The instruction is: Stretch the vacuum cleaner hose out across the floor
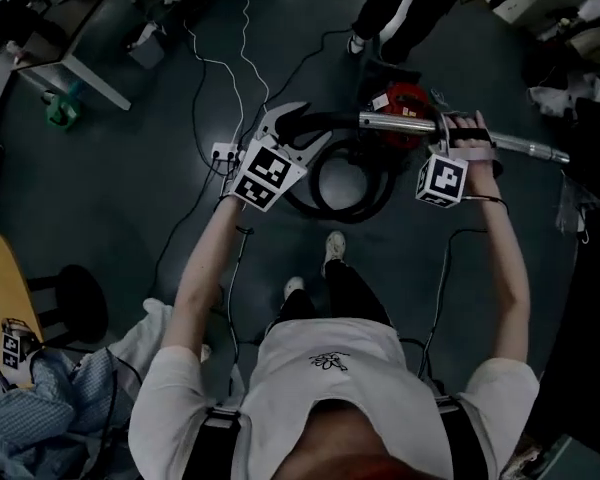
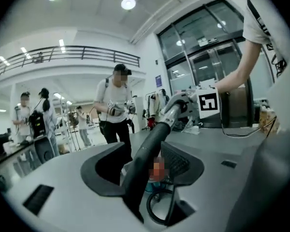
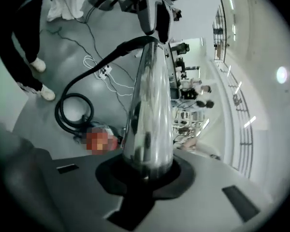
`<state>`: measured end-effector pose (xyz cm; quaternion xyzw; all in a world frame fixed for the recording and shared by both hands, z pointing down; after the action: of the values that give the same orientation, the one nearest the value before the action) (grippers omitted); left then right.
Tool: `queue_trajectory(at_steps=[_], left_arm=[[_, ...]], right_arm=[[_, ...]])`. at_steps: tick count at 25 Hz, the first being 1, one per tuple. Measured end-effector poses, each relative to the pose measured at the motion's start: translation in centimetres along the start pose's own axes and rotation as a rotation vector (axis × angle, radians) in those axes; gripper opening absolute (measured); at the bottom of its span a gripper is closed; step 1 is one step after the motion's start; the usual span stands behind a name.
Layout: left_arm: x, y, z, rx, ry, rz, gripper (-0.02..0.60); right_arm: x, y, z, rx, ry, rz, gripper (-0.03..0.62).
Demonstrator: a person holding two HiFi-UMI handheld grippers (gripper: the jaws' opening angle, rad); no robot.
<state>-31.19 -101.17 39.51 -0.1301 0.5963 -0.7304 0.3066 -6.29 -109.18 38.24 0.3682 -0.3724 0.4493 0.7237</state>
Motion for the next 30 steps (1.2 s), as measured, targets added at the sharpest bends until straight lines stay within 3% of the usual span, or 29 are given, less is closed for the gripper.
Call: queue_trajectory(at_steps=[4,8,12,17,20,25,27,30], left_arm=[[-3.7,5.1,-5.9,-0.041,-0.079,0.188,0.216],[-8.2,8.8,-10.8,-0.073,-0.167,0.336,0.218],[-14.4,11.9,-13.0,-0.12,-0.315,0.351,0.218],[-22.6,13.7,-15.4,-0.006,-0.544,0.337,0.218],[-25.7,13.6,-16.6,0.001,-0.683,0.22,0.218],[-32.5,12.9,-18.5,-0.062,-0.989,-0.09,0.215],[-35.2,13.0,-18.9,-0.107,-1.063,-0.196,0.174],[-39.0,12.2,-20.1,-0.186,-1.111,-0.404,0.166]], right_arm=[[-6.4,0.8,-10.6,-0.015,-0.212,-0.133,0.089],[-9.2,1.9,-19.2,-0.031,-0.363,-0.326,0.089],[-9.0,1.9,-25.8,-0.103,-0.479,-0.393,0.089],[-7.0,2.5,-32.1,-0.204,-0.564,-0.537,0.089],[-6.3,3.0,-34.8,-0.252,-0.622,-0.619,0.089],[-3.5,2.7,-38.6,-0.366,-0.654,-0.684,0.089],[-2.6,2.4,-39.4,-0.414,-0.641,-0.679,0.089],[-0.9,2.8,-40.3,-0.519,-0.601,-0.635,0.091]])
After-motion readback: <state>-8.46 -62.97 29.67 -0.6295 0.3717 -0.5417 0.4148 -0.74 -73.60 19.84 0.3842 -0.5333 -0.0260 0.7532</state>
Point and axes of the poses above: the fingertips, and each gripper's own axes: z forward along the fingers, x to its left, y out of its top, the point moved 9 cm from there along -z, backward along the fingers
